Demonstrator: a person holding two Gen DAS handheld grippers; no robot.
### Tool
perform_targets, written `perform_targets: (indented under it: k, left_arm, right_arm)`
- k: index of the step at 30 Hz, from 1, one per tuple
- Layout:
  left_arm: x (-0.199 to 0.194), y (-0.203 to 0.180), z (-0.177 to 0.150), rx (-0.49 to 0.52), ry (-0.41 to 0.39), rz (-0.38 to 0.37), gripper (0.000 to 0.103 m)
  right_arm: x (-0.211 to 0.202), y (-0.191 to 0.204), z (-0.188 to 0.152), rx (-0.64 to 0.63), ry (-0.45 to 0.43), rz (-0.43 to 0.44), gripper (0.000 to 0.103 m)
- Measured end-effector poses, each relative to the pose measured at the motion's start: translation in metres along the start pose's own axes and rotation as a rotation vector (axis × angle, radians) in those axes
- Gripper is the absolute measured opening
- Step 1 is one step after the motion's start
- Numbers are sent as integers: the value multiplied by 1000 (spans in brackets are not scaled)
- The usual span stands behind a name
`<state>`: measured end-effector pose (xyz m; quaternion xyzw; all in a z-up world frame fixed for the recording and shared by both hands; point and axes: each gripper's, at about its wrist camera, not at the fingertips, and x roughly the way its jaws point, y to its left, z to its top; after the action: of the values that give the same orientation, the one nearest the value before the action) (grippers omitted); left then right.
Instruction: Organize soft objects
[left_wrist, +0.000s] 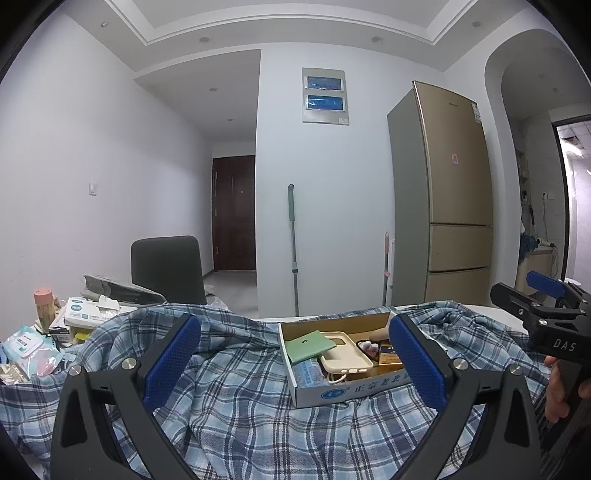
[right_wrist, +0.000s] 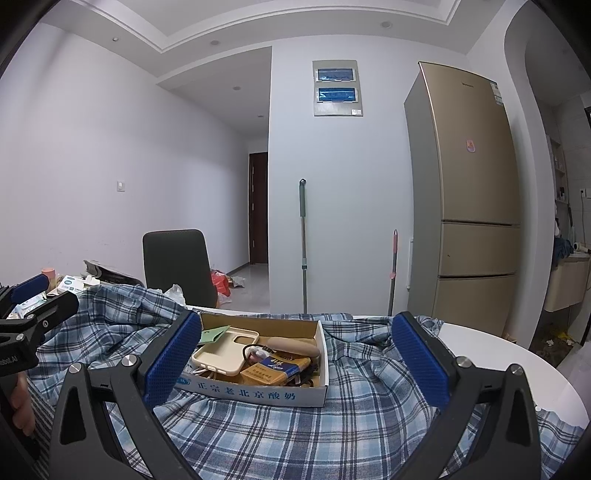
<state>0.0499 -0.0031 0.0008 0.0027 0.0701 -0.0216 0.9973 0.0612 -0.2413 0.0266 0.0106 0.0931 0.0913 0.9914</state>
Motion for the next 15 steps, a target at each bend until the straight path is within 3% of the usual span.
perform_targets:
  k: [15]
  left_arm:
    - [1, 2, 0, -1, 4, 0, 103]
  right_arm:
    - [0, -1, 0, 0, 0, 1, 103]
